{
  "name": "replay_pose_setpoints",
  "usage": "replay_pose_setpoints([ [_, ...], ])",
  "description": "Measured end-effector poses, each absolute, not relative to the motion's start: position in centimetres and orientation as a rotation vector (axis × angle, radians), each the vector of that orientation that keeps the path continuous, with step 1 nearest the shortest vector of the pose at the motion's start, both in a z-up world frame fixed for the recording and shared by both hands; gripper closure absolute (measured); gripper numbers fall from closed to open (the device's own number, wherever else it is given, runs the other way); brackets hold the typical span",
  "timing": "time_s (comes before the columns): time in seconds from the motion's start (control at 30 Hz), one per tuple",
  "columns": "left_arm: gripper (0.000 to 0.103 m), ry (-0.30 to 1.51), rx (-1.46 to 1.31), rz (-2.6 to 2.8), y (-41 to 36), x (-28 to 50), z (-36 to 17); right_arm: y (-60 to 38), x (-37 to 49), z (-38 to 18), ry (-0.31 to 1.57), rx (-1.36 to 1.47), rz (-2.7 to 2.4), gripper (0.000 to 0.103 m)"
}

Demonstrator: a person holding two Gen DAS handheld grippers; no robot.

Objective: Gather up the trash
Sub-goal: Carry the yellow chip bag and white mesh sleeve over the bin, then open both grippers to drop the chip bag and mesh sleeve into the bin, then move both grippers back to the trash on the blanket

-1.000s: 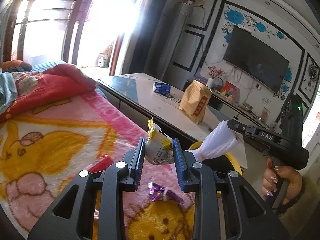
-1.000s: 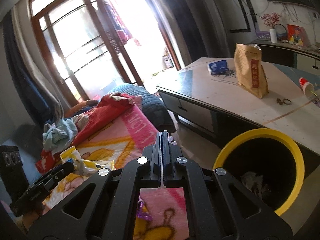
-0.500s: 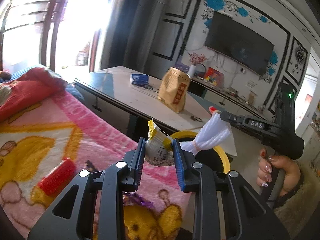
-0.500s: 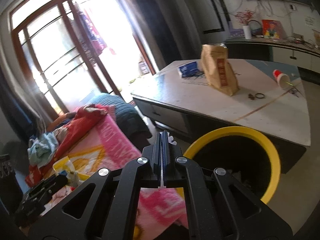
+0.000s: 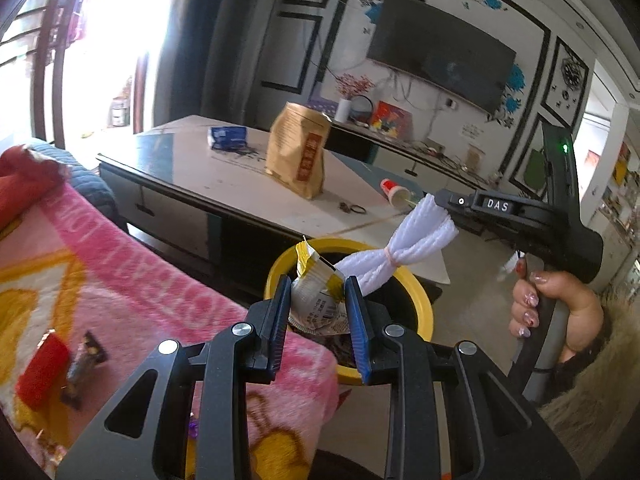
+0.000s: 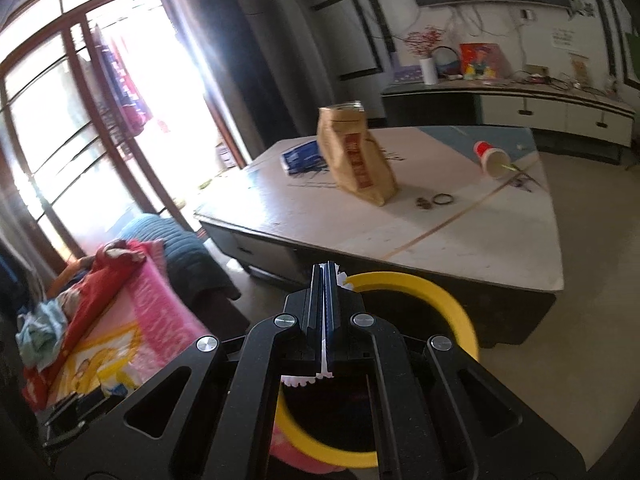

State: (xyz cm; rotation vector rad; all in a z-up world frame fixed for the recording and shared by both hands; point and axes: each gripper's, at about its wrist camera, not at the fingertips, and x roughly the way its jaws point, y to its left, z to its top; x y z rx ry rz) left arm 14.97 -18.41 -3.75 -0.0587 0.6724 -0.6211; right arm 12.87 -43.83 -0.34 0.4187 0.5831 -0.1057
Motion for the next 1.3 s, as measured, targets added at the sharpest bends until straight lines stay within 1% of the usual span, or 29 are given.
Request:
replay_pose_setpoints([
  [0.53,0.075,0.734,0.015,-0.696,-25.0,18.2,-6.5,-47.5,13.9,-3.4,0.643,0.436,-0.188,0.102],
  [0.57,0.072,0.736,0.021,-0.705,-25.4,18.5,-6.7,-47.6,13.9,-3.5,0.645,0.438,-0.189,0.099],
  [0.6,0.065,0.737,0.028,-0.705,-25.7,18.6,-6.8,-47.7,13.9,-3.7,0.648,0.443,-0.197,0.088],
  [0.63,0.060,0.734,0.039,-0.694,-25.9,18.7,-6.9,-47.7,13.8,-3.8,0.649,0.447,-0.200,0.083],
  [0.7,0.036,0.729,0.034,-0.686,-25.9,18.8,-6.9,-47.8,13.7,-3.9,0.650,0.447,-0.205,0.072],
  [0.73,0.032,0.726,0.028,-0.678,-25.7,18.9,-6.9,-47.8,13.7,-3.9,0.651,0.442,-0.207,0.071],
  [0.8,0.020,0.716,0.024,-0.658,-25.2,18.8,-6.8,-47.5,13.6,-3.9,0.651,0.431,-0.206,0.066],
  [1.0,0.010,0.671,0.015,-0.578,-22.7,18.2,-5.8,-46.0,13.7,-3.5,0.646,0.398,-0.166,0.057],
  [1.07,0.009,0.654,0.006,-0.546,-21.4,17.9,-5.5,-45.0,13.8,-3.1,0.640,0.383,-0.138,0.053],
  [1.13,0.009,0.642,0.002,-0.520,-20.5,17.7,-5.1,-44.0,13.8,-2.9,0.636,0.369,-0.107,0.053],
  [1.2,0.008,0.628,-0.011,-0.486,-19.2,17.5,-4.7,-42.8,13.9,-2.7,0.636,0.356,-0.073,0.050],
  [1.3,0.008,0.609,-0.026,-0.447,-17.4,17.1,-4.0,-41.2,14.0,-2.4,0.635,0.345,-0.028,0.048],
])
